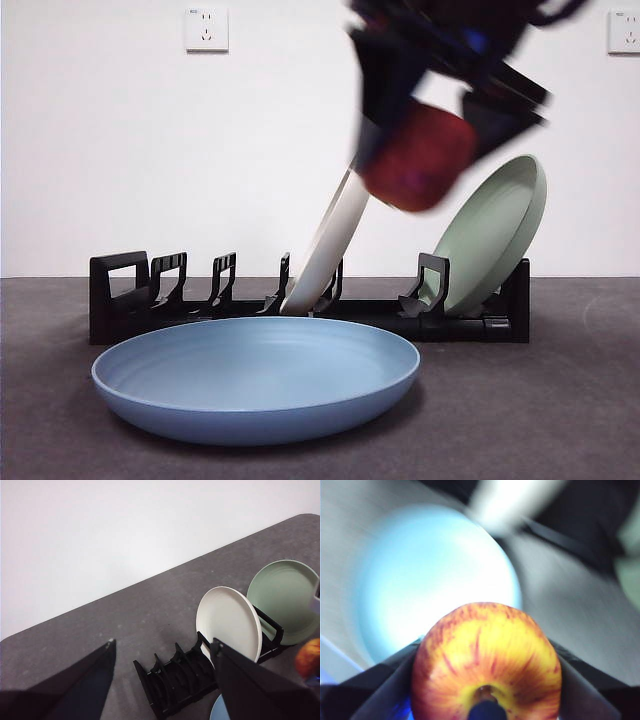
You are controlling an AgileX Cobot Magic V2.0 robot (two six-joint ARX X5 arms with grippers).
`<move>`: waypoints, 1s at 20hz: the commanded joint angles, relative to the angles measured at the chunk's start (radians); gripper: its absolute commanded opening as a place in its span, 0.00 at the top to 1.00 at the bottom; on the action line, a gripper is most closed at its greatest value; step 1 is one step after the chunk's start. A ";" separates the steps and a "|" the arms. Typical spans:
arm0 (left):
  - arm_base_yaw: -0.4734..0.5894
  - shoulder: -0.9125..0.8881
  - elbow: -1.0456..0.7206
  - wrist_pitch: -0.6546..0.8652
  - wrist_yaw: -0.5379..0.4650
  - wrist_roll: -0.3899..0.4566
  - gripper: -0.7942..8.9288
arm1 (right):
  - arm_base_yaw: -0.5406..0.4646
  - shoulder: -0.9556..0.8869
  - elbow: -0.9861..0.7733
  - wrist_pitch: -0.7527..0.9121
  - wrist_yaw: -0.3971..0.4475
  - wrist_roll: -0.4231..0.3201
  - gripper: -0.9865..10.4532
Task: Take the blue plate from the plate rack,put the plate on the table,take the apple from the table,put the apple in the plate
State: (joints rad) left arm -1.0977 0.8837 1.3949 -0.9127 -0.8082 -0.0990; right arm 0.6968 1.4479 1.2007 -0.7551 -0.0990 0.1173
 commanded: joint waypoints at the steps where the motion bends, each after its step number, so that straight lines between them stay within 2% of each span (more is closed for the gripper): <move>1: 0.001 -0.001 0.000 0.001 -0.006 -0.006 0.59 | 0.053 0.057 0.064 0.039 -0.004 0.009 0.92; 8: 0.001 -0.001 0.000 -0.024 -0.003 -0.007 0.59 | 0.168 0.292 0.136 0.118 0.003 0.009 0.92; 14: 0.001 -0.001 0.000 -0.062 -0.003 -0.011 0.59 | 0.177 0.458 0.136 0.119 0.026 0.008 0.91; 15: 0.001 -0.001 0.000 -0.069 -0.003 -0.014 0.59 | 0.177 0.467 0.136 0.119 0.027 0.008 0.88; 19: 0.001 -0.001 0.000 -0.097 -0.003 -0.030 0.60 | 0.177 0.469 0.136 0.117 0.022 0.008 0.54; 20: 0.001 -0.001 0.000 -0.105 -0.003 -0.037 0.59 | 0.176 0.468 0.136 0.117 0.023 0.008 0.51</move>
State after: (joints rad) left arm -1.0977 0.8841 1.3949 -1.0187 -0.8089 -0.1173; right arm 0.8711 1.9099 1.3354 -0.6395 -0.0761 0.1200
